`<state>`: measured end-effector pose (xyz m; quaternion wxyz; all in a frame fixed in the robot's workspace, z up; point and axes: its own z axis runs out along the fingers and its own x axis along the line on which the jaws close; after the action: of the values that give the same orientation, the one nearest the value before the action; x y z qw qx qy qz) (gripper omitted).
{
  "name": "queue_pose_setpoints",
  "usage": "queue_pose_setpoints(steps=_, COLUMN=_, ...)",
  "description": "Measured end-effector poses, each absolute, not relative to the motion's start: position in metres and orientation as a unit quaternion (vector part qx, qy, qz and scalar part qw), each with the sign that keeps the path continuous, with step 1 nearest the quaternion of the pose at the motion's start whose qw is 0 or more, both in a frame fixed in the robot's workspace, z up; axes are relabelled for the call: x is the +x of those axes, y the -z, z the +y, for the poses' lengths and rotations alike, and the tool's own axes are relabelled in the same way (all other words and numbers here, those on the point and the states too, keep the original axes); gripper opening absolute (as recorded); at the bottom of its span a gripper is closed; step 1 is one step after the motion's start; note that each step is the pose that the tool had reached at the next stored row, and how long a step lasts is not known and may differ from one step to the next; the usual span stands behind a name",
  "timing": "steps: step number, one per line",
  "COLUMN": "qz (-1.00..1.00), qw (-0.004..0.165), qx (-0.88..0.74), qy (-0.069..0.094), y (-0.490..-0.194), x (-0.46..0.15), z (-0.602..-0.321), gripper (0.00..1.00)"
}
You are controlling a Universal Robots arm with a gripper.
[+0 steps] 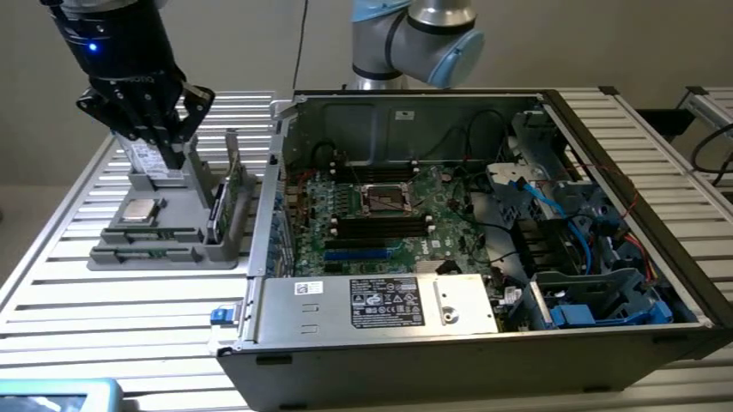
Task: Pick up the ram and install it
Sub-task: 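Reach for the ram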
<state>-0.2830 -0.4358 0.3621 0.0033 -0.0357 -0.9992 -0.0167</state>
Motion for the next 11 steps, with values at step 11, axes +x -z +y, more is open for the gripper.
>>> queue_pose_setpoints(steps=11, qz=-0.999, qw=0.004, qx=-0.036, qy=0.013, y=-0.353, x=-0.331, z=-0.437, gripper=0.11)
